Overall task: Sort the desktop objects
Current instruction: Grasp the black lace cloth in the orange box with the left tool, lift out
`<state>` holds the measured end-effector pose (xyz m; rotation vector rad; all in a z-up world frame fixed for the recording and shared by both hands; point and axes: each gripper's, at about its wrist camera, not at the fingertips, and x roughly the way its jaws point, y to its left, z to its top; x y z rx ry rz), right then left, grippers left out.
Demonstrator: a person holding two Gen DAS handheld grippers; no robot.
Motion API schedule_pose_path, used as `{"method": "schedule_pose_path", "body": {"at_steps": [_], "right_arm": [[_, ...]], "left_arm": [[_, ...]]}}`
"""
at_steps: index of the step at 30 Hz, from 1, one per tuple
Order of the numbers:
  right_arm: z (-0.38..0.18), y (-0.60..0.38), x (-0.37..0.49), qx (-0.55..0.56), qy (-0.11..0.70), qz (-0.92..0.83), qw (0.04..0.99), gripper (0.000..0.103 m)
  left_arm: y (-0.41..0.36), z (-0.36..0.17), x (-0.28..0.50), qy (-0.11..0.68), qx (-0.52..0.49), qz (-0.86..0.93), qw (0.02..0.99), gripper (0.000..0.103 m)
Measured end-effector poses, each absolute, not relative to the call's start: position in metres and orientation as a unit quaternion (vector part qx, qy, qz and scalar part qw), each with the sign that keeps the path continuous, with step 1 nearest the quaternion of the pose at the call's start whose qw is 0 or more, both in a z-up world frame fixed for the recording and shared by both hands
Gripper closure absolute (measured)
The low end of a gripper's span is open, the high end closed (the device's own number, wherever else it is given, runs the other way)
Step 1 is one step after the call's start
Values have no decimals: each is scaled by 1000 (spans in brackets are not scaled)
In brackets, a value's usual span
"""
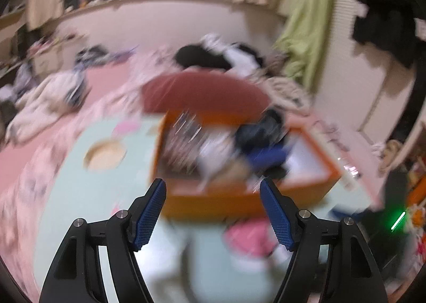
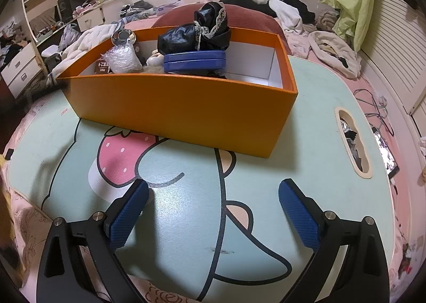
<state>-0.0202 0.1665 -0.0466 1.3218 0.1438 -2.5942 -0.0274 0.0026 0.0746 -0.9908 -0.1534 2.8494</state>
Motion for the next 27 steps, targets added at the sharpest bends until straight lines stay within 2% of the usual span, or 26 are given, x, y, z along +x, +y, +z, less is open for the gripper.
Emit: {"method": "schedule_pose_path", "body": {"at_steps": [2,5,11,13,14,15,20,27], "right_arm": [[-47,166,-19,450,49,-884,114,4],[-46,164,-19,451,49,-884,113,4],[-48,165,-20,450,45,-884,116,4],[-48,165,-20,450,44,-884,117,4],[-47,165,-20,449,43,-885,118,4],[-47,164,-20,449,43,-885,117,4],[-48,163,-18,449,40,-885,120,3],[-49,161,-17,449,42,-884,119,3]], "left_arm": [[23,95,-56,-30,-330,939,89,30],[62,98,-108,4,-374,923,90,12],[115,72,-174,44,-441,893,76,12],[120,55,-186,43,-470,879,67,25],[120,50,-186,46,-472,879,53,38],[120,51,-185,48,-463,883,51,59],[97,71,-149,12,-395,914,95,72],[37,130,-63,-54,-283,950,117,72]]}}
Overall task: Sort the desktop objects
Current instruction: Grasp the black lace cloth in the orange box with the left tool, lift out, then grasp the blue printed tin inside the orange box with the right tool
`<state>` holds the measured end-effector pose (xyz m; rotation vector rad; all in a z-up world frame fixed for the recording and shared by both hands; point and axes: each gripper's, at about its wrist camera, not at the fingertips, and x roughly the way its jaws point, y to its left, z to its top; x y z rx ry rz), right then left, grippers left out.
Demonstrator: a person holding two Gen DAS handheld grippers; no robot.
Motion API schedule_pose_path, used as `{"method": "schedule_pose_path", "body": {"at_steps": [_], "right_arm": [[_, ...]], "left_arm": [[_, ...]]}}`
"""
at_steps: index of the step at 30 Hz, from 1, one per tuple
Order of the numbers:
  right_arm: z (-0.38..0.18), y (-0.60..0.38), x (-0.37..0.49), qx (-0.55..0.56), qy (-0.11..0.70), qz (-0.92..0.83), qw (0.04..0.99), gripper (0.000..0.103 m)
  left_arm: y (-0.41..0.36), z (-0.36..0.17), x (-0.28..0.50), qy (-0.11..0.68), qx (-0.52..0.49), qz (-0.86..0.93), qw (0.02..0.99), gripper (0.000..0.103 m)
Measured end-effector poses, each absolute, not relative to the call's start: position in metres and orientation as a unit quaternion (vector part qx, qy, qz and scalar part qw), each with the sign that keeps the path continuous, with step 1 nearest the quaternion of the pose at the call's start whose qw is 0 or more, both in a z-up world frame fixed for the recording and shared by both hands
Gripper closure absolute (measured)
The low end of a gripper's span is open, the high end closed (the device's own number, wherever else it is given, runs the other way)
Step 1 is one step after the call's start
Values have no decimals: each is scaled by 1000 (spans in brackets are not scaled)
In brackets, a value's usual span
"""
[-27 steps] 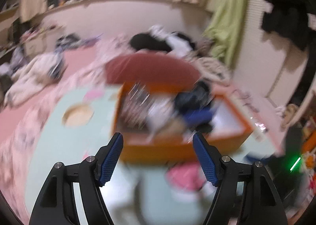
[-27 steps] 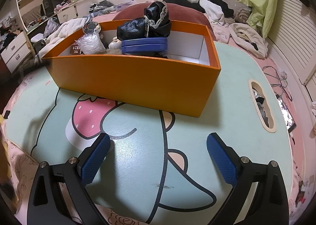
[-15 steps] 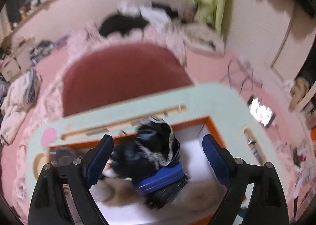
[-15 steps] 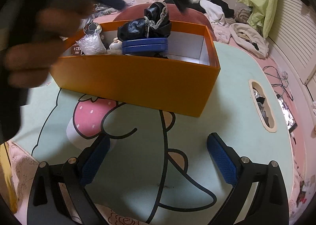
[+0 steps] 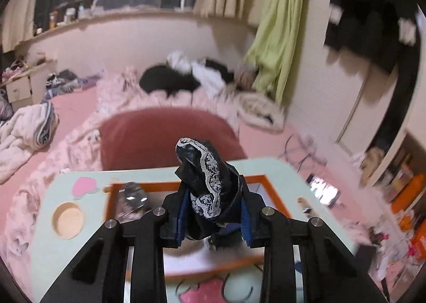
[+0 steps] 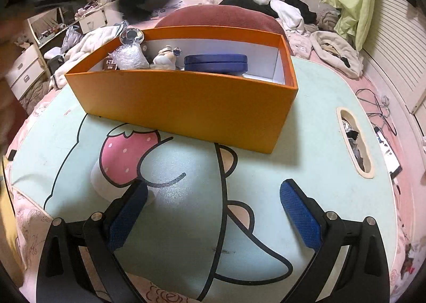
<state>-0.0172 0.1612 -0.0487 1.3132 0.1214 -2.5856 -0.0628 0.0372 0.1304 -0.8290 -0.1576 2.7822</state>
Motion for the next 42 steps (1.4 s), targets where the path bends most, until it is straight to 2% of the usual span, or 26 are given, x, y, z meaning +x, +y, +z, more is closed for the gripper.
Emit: {"method": "schedule_pose_path", "body": {"at_steps": [4,8,10,11,13,14,15,17,20,21,25,29,33,38,42], "right_arm": [[-49,162,-18,450,42,-884,119,3],[-49,162,-20,451,46,-884,117,3],[-50,163,-20,451,46,-883,117,3],[-49,163,-19,451,47,-883,117,3],[-49,163,-18,451,47,-884,117,3],[-49,164,-19,451,46,-884,117,3],[-49,164,-19,451,45,-884,118,3],[-48,164,-18,451,45,-884,118,3],[-48,167,-18,450,40,-884,120,3],[-48,167,-18,449,38,-884,120,3],[-45,171,-15,441,14,-887,135,3],[-31,185,-1,394,-33,-903,166,12],[1,173,10,337,-16,-921,193,12],[42,139,-47,356,24,-914,191,12],[23,122,-112,431,53,-888,153,12]], "left_arm": [[16,118,-21,-66,-283,949,121,72],[2,61,-14,-75,-338,933,97,70],[-1,34,-23,-86,-369,921,94,57],[0,25,-29,-92,-386,913,94,45],[0,17,-26,-100,-390,910,97,39],[0,20,-21,-94,-381,914,100,29],[0,24,-16,-84,-372,919,99,14],[3,30,0,-35,-346,935,74,0],[7,14,10,25,-354,934,43,0],[6,2,5,28,-384,922,40,0],[-4,-1,-6,14,-397,917,42,0],[-6,-2,-8,13,-395,917,45,0],[-7,-2,-9,14,-395,918,45,0],[-6,-2,-9,14,-395,917,45,0],[-4,-2,-9,14,-395,917,45,0]]}}
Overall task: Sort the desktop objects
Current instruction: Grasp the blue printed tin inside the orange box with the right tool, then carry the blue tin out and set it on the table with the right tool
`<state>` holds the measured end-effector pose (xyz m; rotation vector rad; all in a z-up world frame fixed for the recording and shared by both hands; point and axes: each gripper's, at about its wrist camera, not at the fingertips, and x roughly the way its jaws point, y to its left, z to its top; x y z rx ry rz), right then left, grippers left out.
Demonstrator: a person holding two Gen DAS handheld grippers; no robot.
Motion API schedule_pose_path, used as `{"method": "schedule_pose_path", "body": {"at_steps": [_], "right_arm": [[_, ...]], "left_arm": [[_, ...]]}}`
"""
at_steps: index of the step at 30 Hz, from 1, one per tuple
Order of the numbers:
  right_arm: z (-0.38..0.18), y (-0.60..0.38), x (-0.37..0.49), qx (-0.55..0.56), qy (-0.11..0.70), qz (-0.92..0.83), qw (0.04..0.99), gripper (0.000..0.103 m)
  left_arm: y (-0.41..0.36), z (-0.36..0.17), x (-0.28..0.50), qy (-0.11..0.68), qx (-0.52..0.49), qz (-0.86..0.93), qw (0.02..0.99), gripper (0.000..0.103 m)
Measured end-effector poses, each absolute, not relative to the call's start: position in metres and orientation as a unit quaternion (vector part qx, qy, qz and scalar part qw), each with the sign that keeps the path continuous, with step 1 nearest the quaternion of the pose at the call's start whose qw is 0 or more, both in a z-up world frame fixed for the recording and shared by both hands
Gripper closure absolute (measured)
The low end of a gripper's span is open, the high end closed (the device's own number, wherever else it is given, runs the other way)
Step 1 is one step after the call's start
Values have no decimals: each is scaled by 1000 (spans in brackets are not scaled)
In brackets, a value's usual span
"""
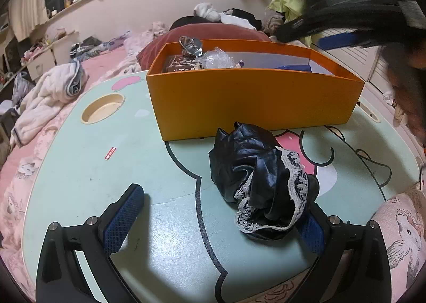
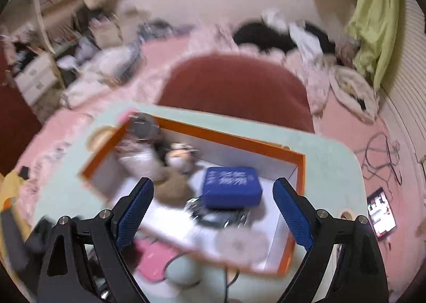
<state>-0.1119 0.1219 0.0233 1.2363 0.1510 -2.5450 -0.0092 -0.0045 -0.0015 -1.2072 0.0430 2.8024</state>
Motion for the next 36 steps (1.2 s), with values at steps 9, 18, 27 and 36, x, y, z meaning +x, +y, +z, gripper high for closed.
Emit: {"method": "schedule_pose_path", "body": {"at_steps": [9,18,27,36], "right_arm": [[-33,105,-150,505,139,-847,92,35],[-4,125,-123,425,81,-893,124,36],[59,130,-29,342,13,-910,235,36],[-40,125,-25,447,43,-869,208,36]], "left_arm": [[-2,-4,-6,16,-395,918,46,0],[-3,-4,-6,18,-394,918,50,0],[-4,-5,-5,18,-394,918,51,0],[-5,-5,-5,19,-394,918,52,0]]}}
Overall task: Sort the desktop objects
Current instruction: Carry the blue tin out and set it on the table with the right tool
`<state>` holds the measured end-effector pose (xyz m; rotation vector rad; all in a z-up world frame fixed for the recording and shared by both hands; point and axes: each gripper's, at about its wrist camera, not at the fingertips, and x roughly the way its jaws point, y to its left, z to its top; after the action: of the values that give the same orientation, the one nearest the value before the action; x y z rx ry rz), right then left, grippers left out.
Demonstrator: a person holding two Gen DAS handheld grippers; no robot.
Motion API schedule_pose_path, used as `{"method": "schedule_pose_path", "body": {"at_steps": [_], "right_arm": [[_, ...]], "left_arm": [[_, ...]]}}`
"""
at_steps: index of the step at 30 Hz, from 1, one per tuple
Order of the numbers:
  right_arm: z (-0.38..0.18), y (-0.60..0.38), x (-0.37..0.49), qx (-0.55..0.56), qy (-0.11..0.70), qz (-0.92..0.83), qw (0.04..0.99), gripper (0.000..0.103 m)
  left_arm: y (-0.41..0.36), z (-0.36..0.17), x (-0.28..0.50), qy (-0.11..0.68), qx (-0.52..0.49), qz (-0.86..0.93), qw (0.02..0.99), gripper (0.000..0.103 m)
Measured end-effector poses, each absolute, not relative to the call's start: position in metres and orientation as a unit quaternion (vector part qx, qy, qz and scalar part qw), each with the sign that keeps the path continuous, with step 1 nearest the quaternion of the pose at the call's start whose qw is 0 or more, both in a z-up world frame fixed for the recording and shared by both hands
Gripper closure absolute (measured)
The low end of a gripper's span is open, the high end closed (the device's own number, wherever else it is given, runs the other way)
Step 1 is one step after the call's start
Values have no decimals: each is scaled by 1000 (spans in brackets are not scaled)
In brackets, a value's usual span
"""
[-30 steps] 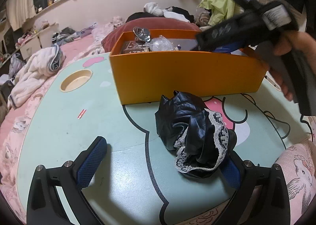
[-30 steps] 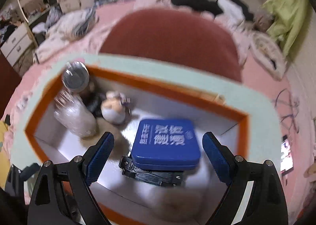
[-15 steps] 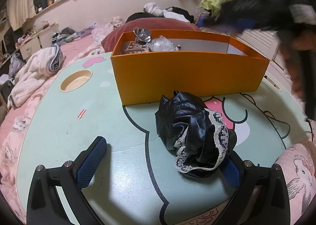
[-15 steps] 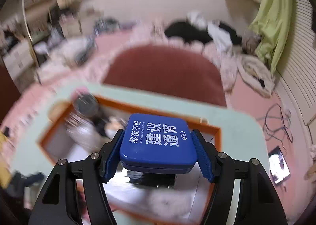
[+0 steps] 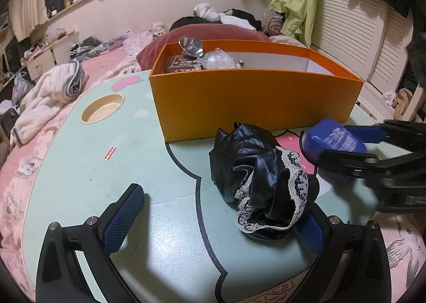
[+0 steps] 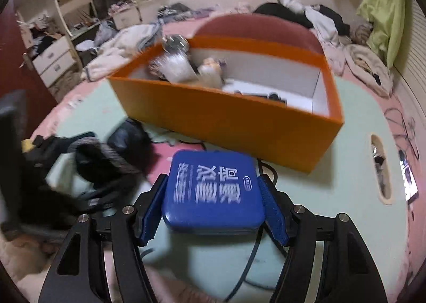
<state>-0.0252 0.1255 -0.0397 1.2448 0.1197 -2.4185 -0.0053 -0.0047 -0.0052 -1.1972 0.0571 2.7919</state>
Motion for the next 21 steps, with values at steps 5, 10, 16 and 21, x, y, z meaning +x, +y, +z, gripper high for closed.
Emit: {"method": "schedule_pose_path", "body": {"at_steps": [5,10,16,21], "right_arm": [[-27,127,-23,423,48,-882,201,33],[-38,140,12,435,63,-877,195,31],[-48,149,13,434,67,-882,170,14],[-48,149,13,433,71,-882,169,13]], "left_arm": [[-5,-5,-5,19,-393,918,52,0],[-5,-5,-5,19,-393,918,52,0],[-3,-6,-7,19,-394,918,52,0],[-3,-6,-7,20,-393,918,53,0]]}}
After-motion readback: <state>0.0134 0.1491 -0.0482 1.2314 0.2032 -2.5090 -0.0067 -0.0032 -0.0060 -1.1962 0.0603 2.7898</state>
